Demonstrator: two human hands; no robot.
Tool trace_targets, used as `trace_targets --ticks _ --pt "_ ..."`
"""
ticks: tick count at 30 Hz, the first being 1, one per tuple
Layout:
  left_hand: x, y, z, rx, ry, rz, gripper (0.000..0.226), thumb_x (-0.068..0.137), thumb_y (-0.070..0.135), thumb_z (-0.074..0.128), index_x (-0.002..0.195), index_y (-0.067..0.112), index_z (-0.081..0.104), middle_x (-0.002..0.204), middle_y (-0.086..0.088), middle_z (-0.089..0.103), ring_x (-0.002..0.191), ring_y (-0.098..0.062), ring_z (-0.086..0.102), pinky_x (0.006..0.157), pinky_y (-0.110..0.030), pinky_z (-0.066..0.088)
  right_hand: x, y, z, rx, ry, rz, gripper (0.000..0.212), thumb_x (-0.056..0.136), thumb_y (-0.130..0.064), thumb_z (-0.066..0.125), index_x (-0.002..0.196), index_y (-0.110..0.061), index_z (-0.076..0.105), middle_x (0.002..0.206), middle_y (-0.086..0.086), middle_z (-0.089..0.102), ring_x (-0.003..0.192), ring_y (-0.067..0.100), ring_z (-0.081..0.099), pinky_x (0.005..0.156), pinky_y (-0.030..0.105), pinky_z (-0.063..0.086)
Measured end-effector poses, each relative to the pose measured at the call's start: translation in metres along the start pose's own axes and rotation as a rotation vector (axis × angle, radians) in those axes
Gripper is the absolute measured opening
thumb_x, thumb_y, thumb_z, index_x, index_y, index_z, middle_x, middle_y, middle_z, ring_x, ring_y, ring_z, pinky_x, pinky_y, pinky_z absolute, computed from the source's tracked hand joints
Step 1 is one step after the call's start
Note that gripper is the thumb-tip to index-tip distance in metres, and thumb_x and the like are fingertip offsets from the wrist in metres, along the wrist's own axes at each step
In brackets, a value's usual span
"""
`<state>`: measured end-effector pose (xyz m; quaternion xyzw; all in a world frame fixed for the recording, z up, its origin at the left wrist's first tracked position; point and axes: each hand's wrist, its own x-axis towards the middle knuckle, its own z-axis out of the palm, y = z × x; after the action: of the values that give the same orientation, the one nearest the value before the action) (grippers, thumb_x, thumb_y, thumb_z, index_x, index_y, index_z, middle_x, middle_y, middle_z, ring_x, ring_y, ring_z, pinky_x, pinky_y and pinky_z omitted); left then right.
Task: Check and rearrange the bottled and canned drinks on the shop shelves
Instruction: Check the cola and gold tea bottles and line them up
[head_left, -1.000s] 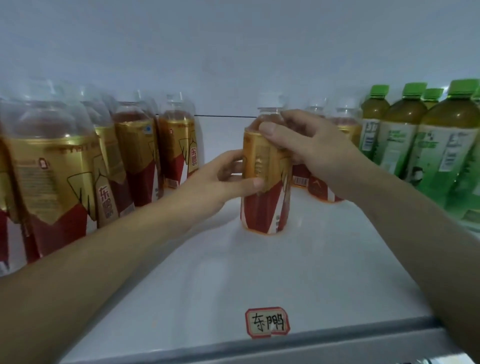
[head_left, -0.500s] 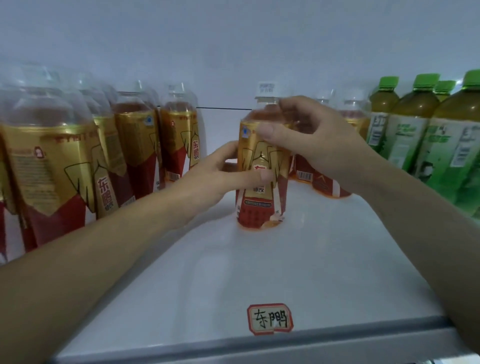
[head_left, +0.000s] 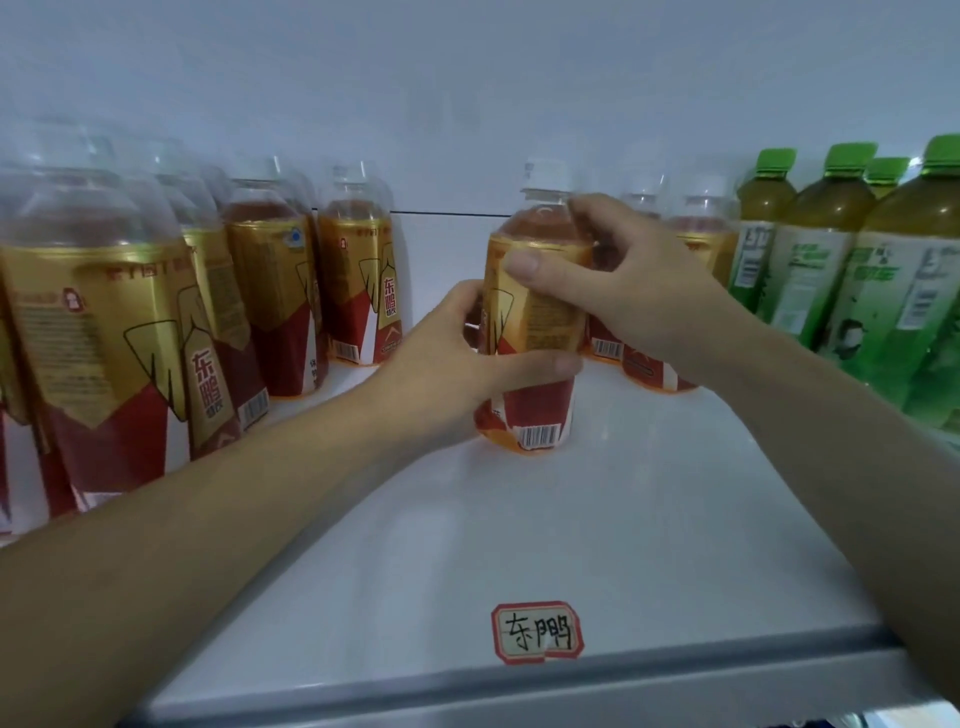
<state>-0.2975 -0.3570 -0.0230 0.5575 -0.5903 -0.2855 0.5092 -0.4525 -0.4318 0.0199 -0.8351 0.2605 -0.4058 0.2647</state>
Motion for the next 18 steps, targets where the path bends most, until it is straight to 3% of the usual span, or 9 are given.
trace_targets --ticks 3,6,7,9,10,12,14,16,18 --pt "0.003 -0.001 -0.006 -0.044 -0.016 -0.004 0.072 0.065 0.031 0.083 0.129 0.024 0.052 0.110 0.006 0.073 0.092 0.001 0.070 0.081 -0.018 0.054 0.000 0.000 0.000 0.132 -0.059 0.040 0.053 0.079 -0.062 0.066 0.123 -0.032 0.063 0.111 -0.015 0.071 0.099 -0.002 0.068 0.086 0.021 0.057" --pt "0.002 -0.004 -0.015 -0.044 -0.062 -0.016 0.072 0.062 0.038 0.079 0.129 0.021 0.056 0.117 0.007 0.073 0.109 -0.008 0.068 0.102 -0.032 0.049 0.002 0.005 0.000 0.170 -0.076 0.031 0.034 0.094 -0.040 0.067 0.127 -0.029 0.064 0.113 -0.010 0.073 0.103 0.004 0.070 0.088 0.027 0.058" --pt "0.001 -0.003 -0.014 -0.020 -0.068 -0.021 0.074 0.062 0.043 0.078 0.130 0.025 0.056 0.120 0.009 0.071 0.110 -0.007 0.066 0.100 -0.030 0.049 0.002 0.005 0.000 0.147 -0.049 0.022 0.036 0.092 -0.041 0.069 0.126 -0.029 0.064 0.111 -0.011 0.073 0.101 0.004 0.070 0.085 0.026 0.058" --pt "-0.003 0.002 -0.007 0.057 -0.048 -0.042 0.080 0.057 0.055 0.075 0.131 0.034 0.053 0.121 0.016 0.064 0.104 0.000 0.063 0.082 -0.018 0.051 0.003 0.004 0.001 0.058 0.022 0.010 0.055 0.078 -0.058 0.074 0.125 -0.030 0.063 0.108 -0.014 0.071 0.097 0.001 0.069 0.080 0.021 0.057" --pt "-0.004 0.003 -0.003 0.083 -0.031 -0.042 0.081 0.057 0.057 0.075 0.131 0.037 0.050 0.117 0.019 0.061 0.099 0.002 0.061 0.072 -0.013 0.048 0.003 0.004 0.002 -0.006 0.052 0.002 0.067 0.069 -0.068 0.071 0.124 -0.030 0.061 0.108 -0.015 0.069 0.096 0.001 0.068 0.078 0.019 0.056" --pt "-0.002 0.002 0.002 0.094 0.005 -0.046 0.076 0.064 0.051 0.080 0.129 0.037 0.044 0.112 0.020 0.060 0.094 0.002 0.060 0.067 -0.013 0.047 0.002 0.002 0.002 -0.091 0.069 0.004 0.076 0.061 -0.077 0.064 0.121 -0.032 0.056 0.105 -0.017 0.065 0.094 0.000 0.065 0.074 0.017 0.055" --pt "0.001 0.001 0.001 0.045 0.006 -0.066 0.068 0.071 0.038 0.082 0.128 0.032 0.046 0.112 0.014 0.066 0.095 -0.004 0.066 0.070 -0.017 0.050 0.001 0.001 0.002 -0.006 0.015 0.040 0.064 0.073 -0.072 0.062 0.122 -0.032 0.056 0.107 -0.017 0.066 0.094 0.001 0.066 0.075 0.018 0.056" --pt "0.002 0.001 -0.005 -0.033 -0.032 -0.081 0.063 0.073 0.028 0.080 0.128 0.026 0.049 0.110 0.009 0.074 0.095 -0.007 0.071 0.074 -0.018 0.051 0.000 0.002 0.001 0.135 -0.053 0.059 0.039 0.092 -0.051 0.064 0.123 -0.029 0.060 0.109 -0.011 0.071 0.095 0.005 0.070 0.076 0.023 0.059" --pt "0.001 0.001 -0.007 -0.053 -0.060 -0.078 0.059 0.079 0.025 0.077 0.131 0.026 0.049 0.112 0.010 0.073 0.097 -0.006 0.070 0.073 -0.015 0.049 0.000 0.004 0.000 0.141 -0.067 0.049 0.036 0.095 -0.043 0.065 0.127 -0.028 0.059 0.111 -0.008 0.071 0.096 0.007 0.071 0.076 0.023 0.060"
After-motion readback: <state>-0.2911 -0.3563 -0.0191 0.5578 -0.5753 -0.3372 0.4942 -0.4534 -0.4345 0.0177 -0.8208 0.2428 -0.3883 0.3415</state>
